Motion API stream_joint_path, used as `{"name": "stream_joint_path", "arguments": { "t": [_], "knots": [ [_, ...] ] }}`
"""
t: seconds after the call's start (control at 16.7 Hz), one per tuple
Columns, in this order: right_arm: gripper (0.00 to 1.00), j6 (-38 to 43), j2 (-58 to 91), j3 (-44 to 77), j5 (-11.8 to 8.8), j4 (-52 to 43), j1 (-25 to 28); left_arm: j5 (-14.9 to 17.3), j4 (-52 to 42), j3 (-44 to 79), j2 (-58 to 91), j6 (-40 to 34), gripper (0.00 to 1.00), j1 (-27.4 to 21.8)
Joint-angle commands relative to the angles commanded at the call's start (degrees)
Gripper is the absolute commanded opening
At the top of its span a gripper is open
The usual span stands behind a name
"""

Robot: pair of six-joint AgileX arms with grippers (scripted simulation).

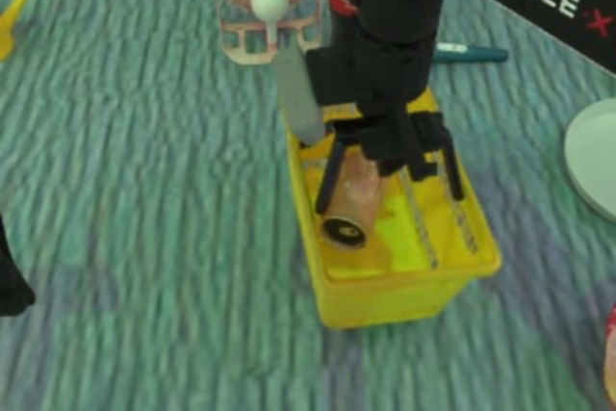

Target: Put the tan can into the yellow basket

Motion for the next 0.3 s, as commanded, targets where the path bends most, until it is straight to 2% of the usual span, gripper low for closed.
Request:
{"name": "stream_joint_path", "arguments": {
  "t": [0.3],
  "knots": [
    [0.00,-1.33,-0.35,6.93,0.00,-7.08,-0.92,0.00,0.00,0.00,0.00,0.00,1.00,0.00]
  ]
}}
